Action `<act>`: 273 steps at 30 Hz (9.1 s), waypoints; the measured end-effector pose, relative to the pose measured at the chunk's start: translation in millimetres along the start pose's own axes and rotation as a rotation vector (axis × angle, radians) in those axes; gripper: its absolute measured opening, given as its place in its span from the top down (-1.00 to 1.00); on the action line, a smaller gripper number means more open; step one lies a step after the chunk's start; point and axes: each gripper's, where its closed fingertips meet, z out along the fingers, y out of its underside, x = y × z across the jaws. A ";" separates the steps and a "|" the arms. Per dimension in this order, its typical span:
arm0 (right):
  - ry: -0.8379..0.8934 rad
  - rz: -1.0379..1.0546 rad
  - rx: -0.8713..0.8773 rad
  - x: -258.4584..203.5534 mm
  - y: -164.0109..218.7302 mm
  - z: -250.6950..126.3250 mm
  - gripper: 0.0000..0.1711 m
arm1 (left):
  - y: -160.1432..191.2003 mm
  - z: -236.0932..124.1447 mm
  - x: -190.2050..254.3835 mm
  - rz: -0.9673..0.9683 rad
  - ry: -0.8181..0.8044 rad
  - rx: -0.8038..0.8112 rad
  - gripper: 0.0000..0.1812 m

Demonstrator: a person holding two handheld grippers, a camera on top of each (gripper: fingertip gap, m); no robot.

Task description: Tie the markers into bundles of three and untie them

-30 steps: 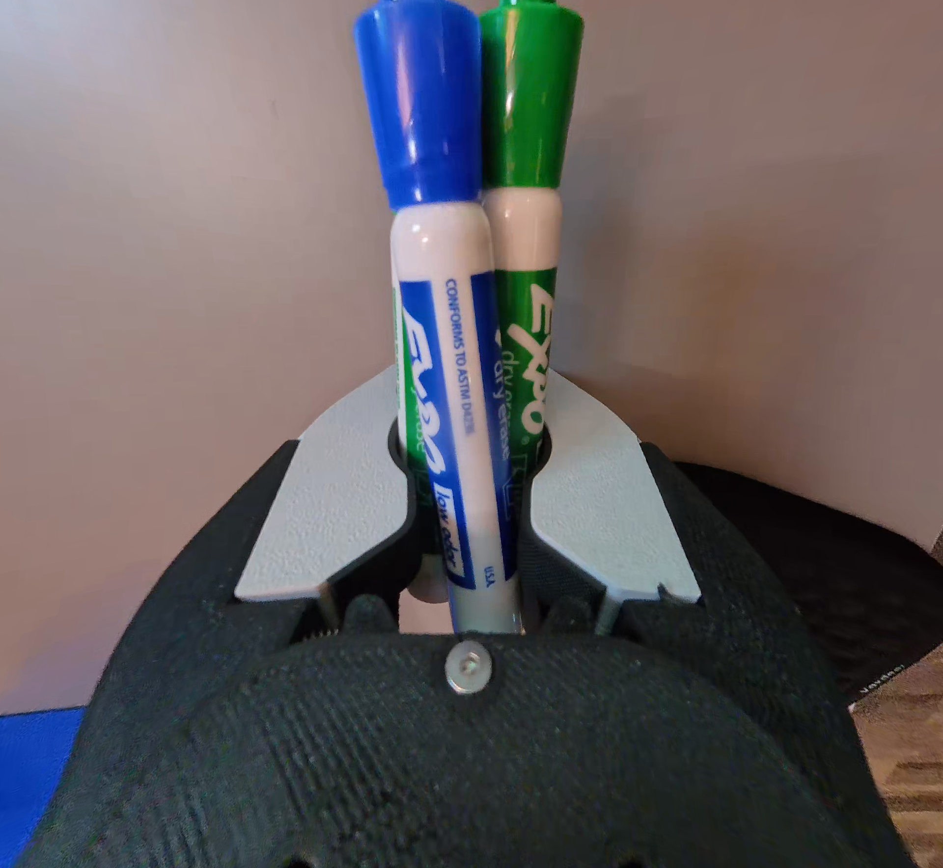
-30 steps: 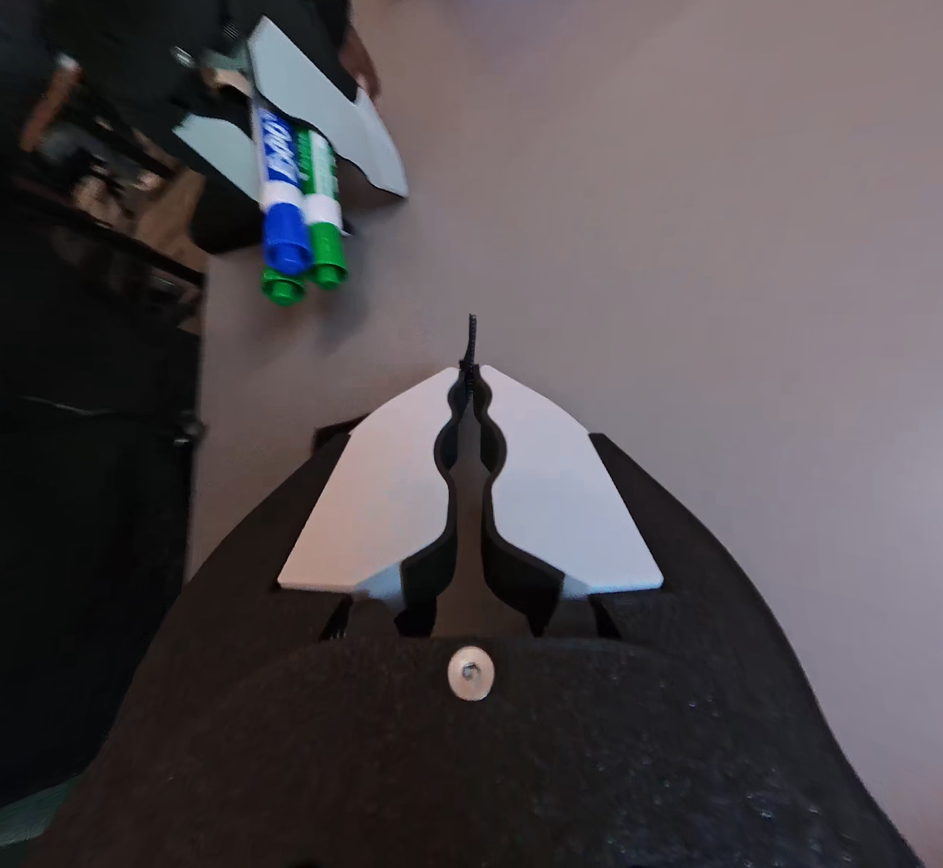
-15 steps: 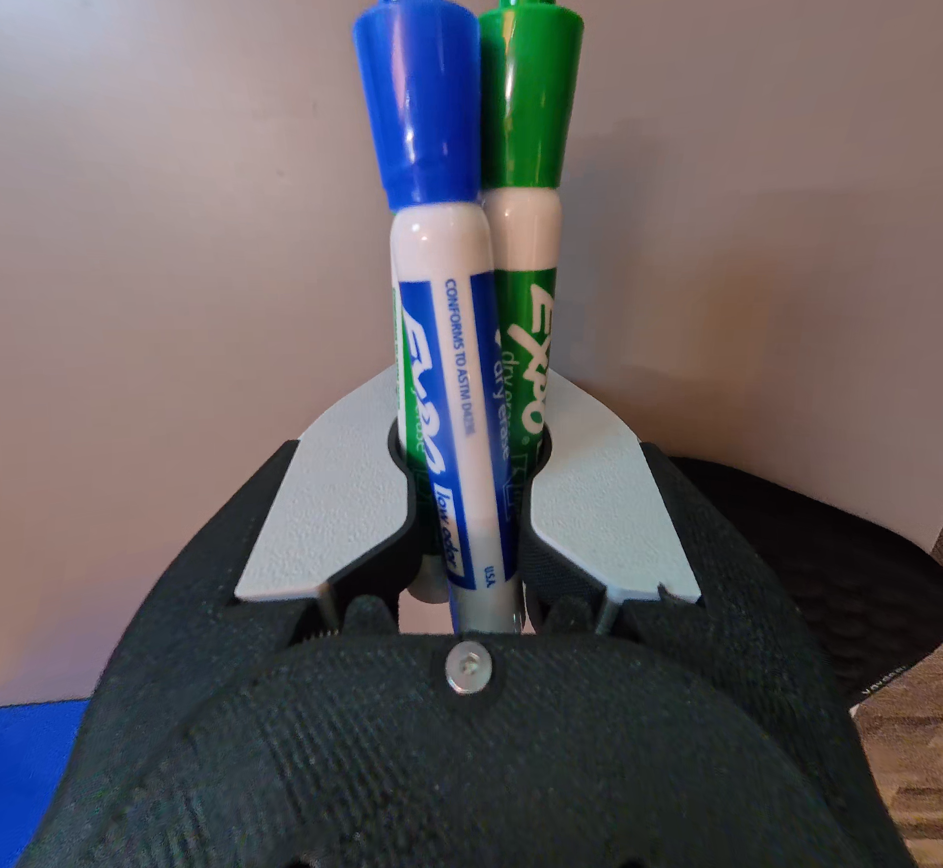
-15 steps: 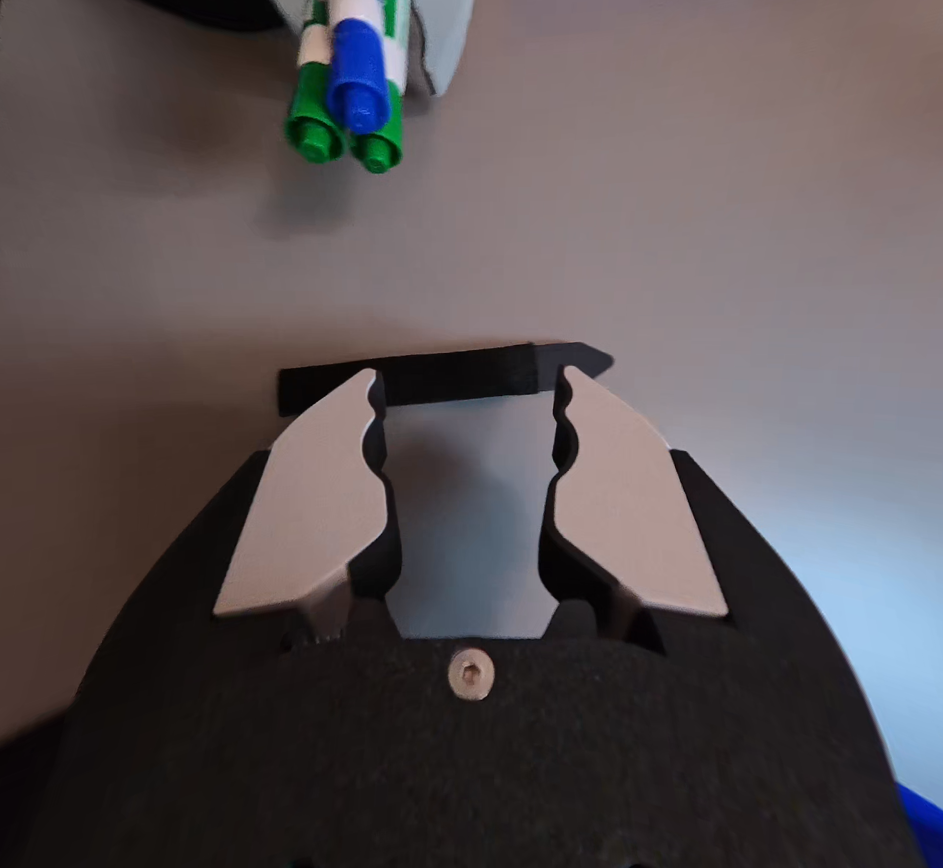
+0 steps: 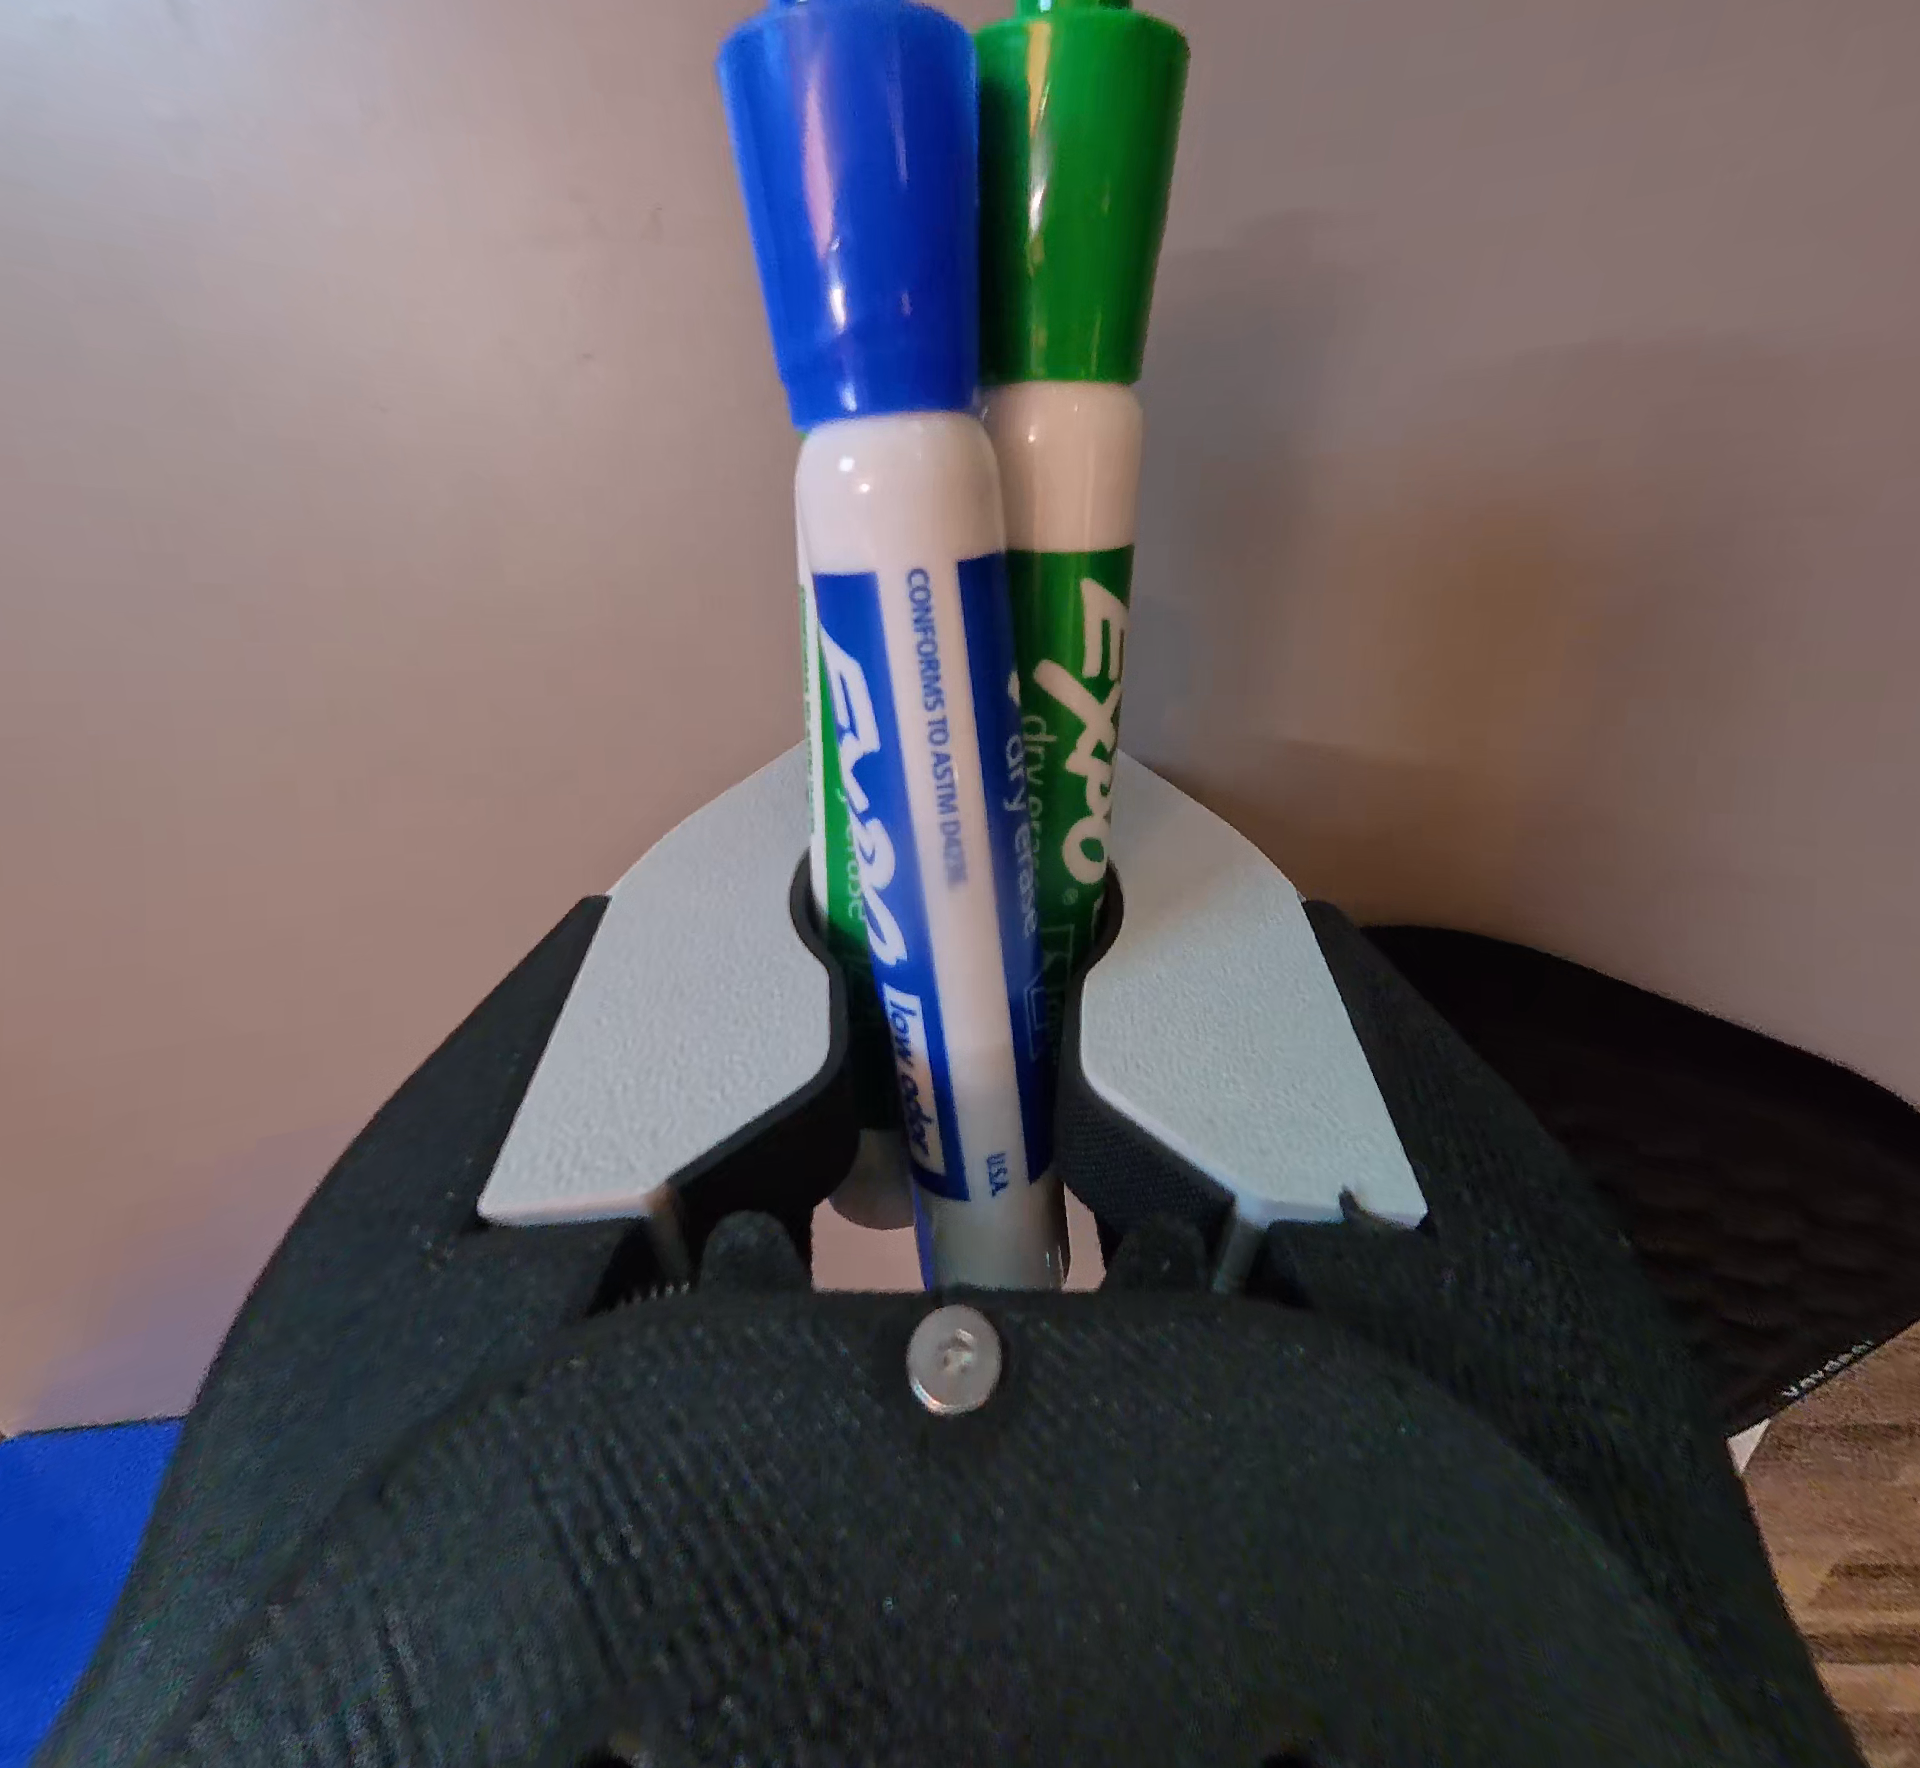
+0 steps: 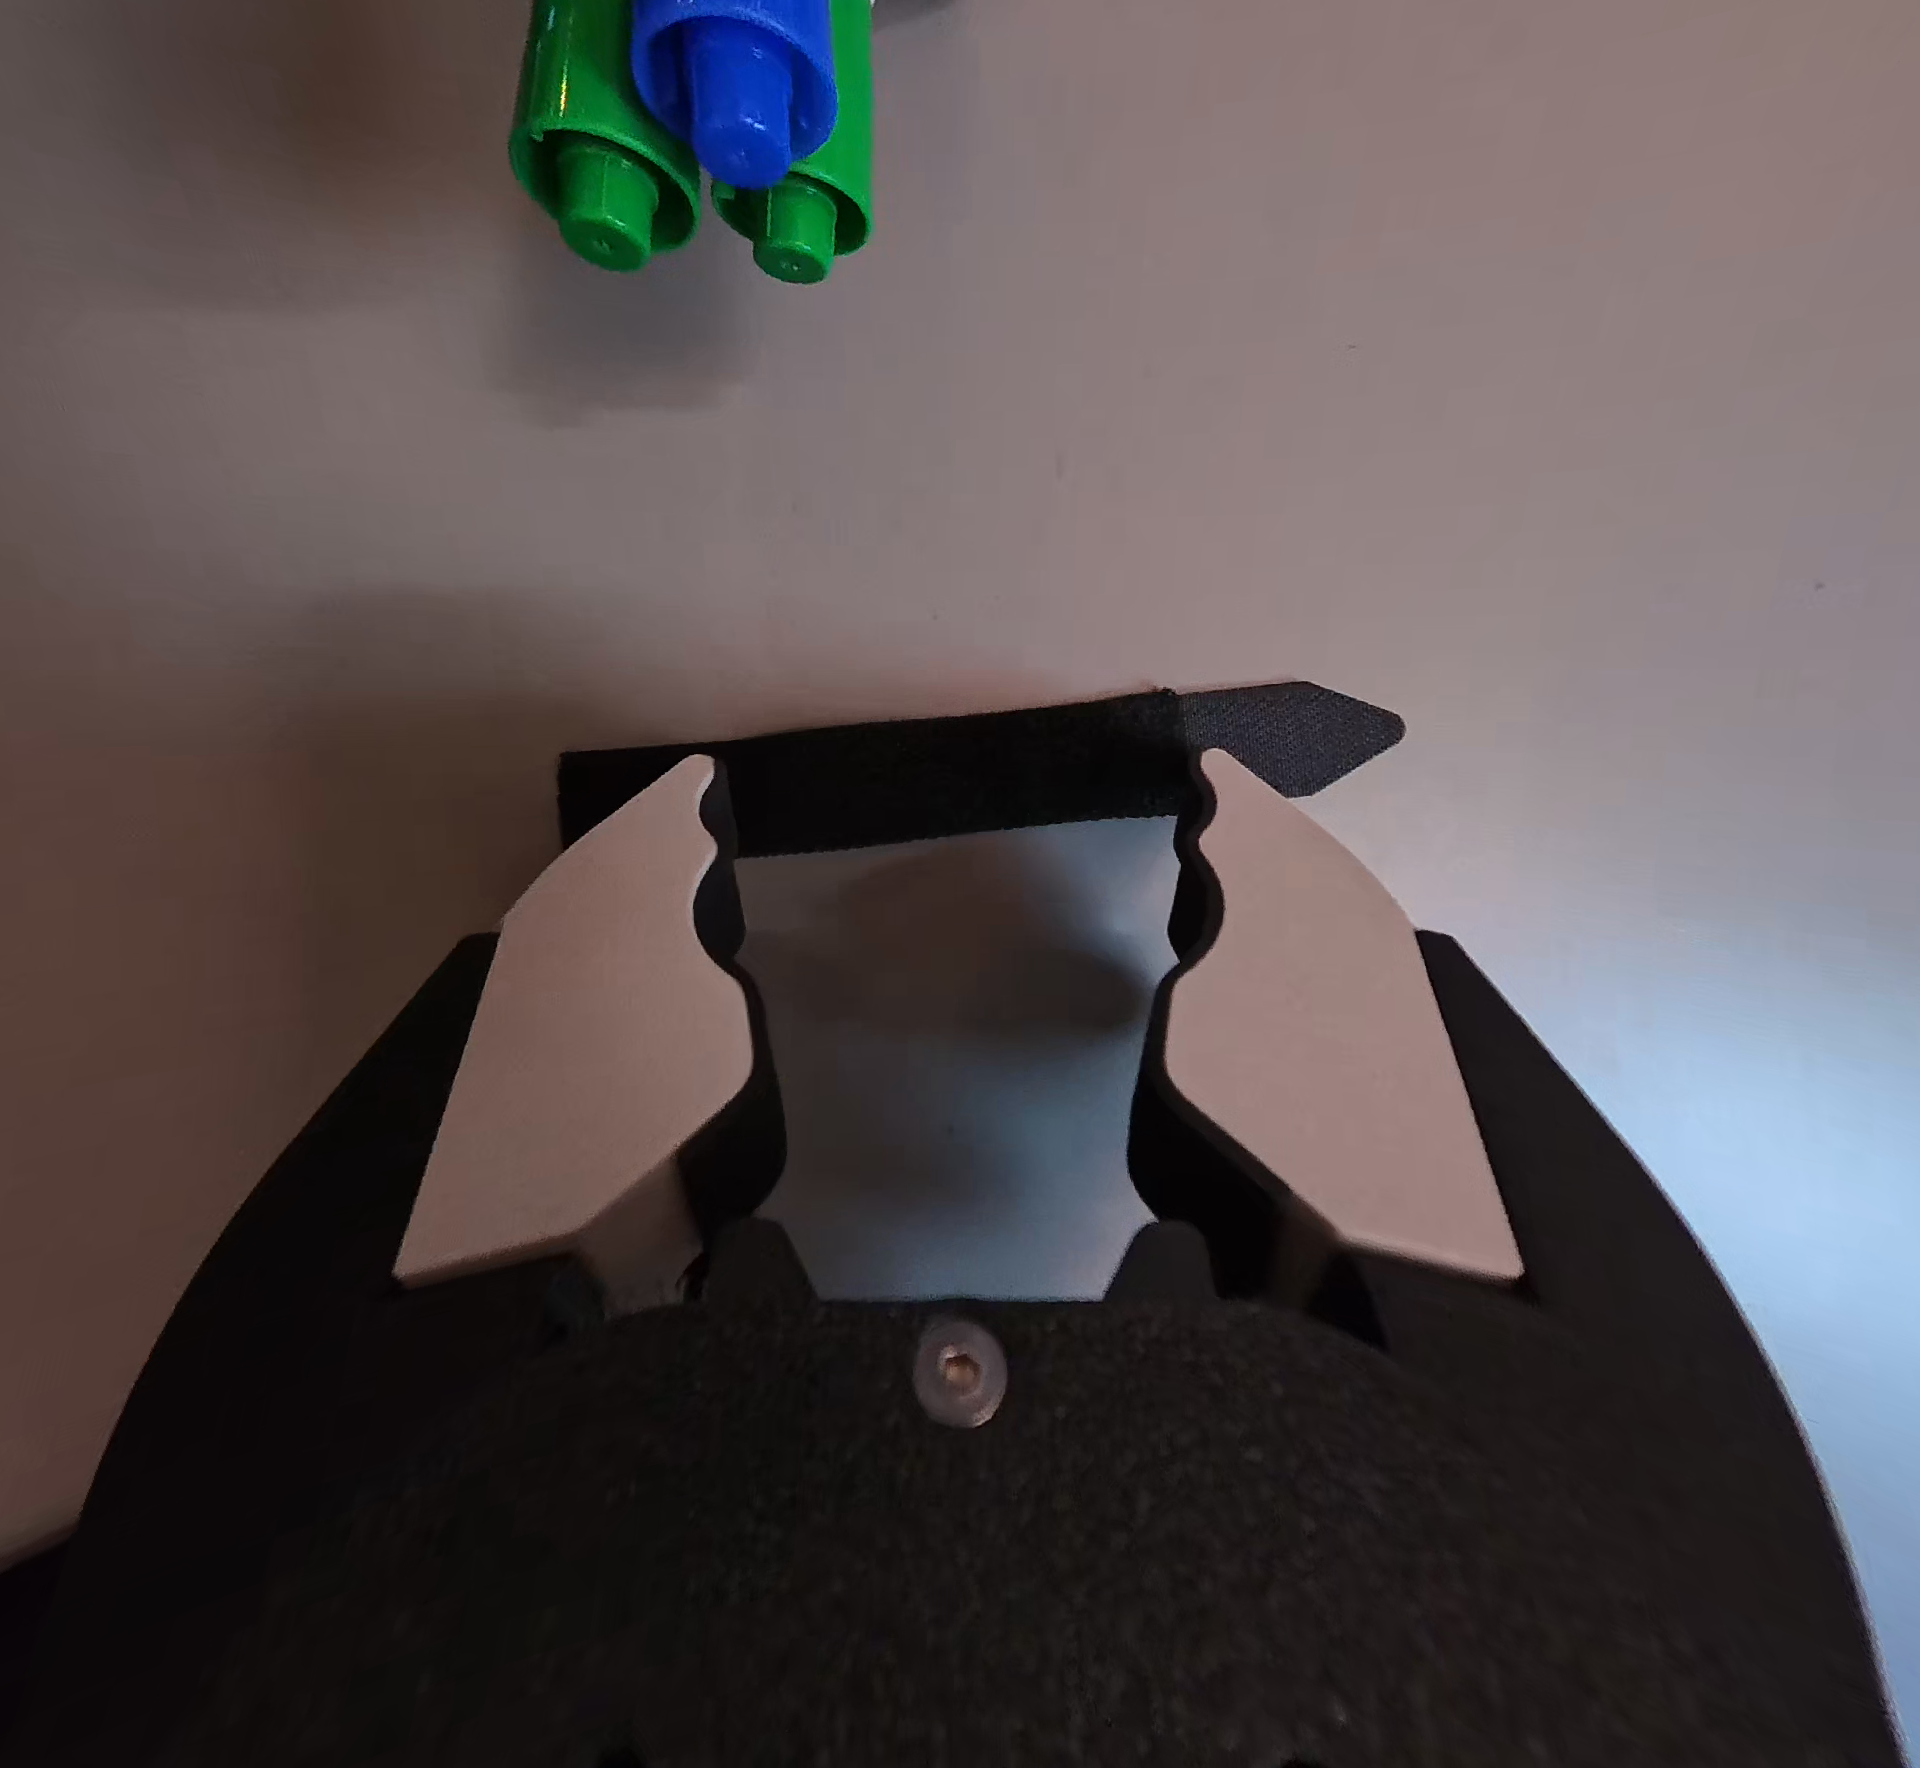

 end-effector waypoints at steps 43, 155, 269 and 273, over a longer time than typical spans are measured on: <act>-0.175 0.182 0.580 -25.3 -55.5 -37.5 0.59 | -18.0 -0.7 -5.2 0.031 0.058 -0.054 0.53; 0.176 -0.011 0.964 -10.4 -135.6 -97.4 0.47 | -73.1 -102.6 -24.5 0.078 -0.056 0.048 0.53; 0.016 0.229 0.496 12.1 -68.4 2.7 0.52 | 6.9 -32.6 -29.6 -0.119 -0.031 0.047 0.53; -0.073 0.274 0.424 7.2 -76.5 23.1 0.67 | 23.1 -25.0 -26.6 -0.116 -0.061 -0.001 0.52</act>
